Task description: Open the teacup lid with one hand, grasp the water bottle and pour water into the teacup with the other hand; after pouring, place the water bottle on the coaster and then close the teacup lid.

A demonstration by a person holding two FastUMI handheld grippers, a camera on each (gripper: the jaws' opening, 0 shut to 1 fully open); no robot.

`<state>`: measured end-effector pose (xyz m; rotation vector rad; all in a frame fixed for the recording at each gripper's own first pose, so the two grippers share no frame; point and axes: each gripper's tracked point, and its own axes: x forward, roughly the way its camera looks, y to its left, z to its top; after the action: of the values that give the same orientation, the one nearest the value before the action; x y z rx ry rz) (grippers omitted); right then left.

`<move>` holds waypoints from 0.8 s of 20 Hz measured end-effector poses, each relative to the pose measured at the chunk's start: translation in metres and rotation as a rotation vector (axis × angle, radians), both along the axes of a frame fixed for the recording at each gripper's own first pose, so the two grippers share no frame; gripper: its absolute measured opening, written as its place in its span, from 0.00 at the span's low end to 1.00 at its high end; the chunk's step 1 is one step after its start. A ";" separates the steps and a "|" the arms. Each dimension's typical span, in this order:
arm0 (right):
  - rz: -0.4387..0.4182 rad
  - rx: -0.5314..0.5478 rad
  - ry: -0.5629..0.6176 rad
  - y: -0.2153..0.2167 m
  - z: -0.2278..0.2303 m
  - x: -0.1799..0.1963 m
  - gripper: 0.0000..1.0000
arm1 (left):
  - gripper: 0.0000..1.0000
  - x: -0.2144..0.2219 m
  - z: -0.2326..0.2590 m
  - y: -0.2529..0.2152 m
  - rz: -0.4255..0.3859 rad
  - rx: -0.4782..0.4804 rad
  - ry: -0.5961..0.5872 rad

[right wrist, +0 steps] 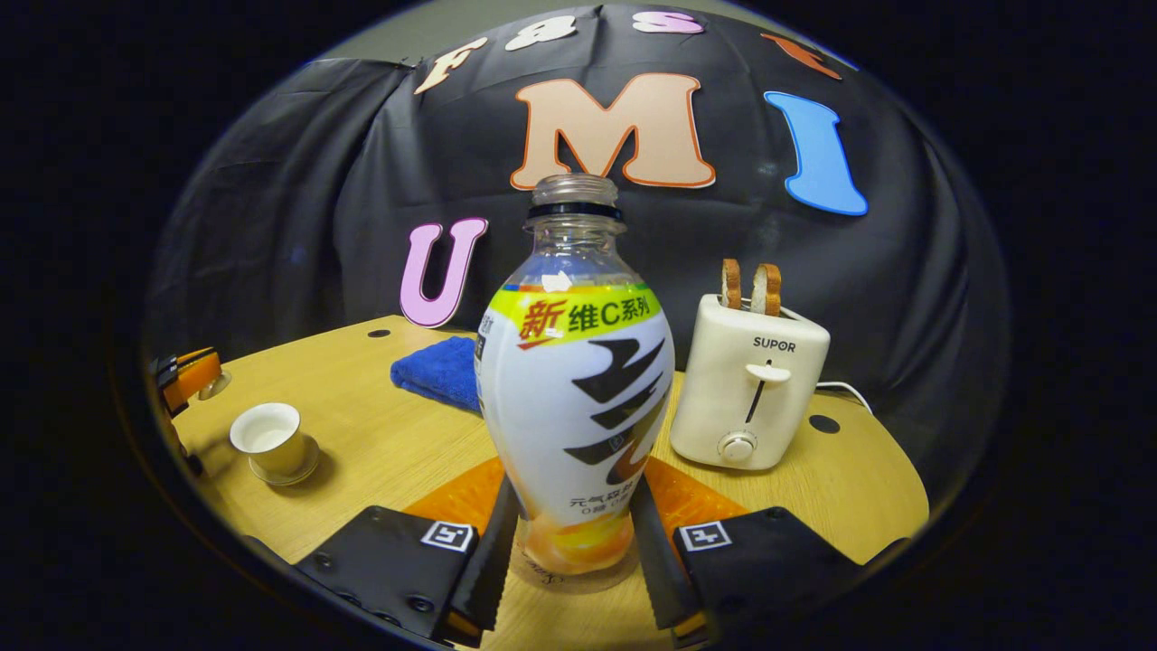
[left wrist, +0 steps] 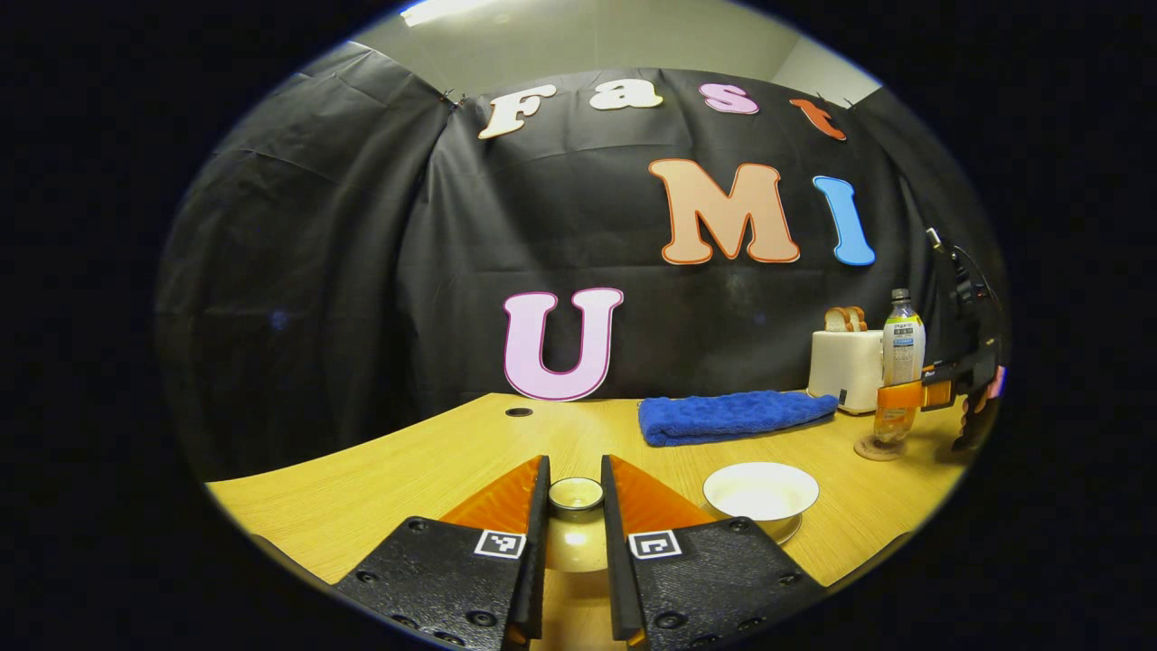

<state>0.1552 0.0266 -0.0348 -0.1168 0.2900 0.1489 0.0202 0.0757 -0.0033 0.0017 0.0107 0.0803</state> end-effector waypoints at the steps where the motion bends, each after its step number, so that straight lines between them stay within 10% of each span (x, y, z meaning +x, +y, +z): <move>1: 0.004 0.002 0.002 -0.001 -0.002 0.000 0.69 | 0.27 0.000 0.000 0.001 0.000 0.000 0.000; 10: -0.001 0.007 0.023 -0.005 -0.018 0.001 0.66 | 0.27 0.000 0.000 0.000 0.000 0.000 -0.001; 16: 0.004 0.014 0.019 -0.009 -0.020 -0.008 0.89 | 0.27 -0.001 0.000 0.000 0.000 -0.001 -0.002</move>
<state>0.1472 0.0176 -0.0546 -0.1017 0.3071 0.1558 0.0192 0.0758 -0.0030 0.0006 0.0083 0.0807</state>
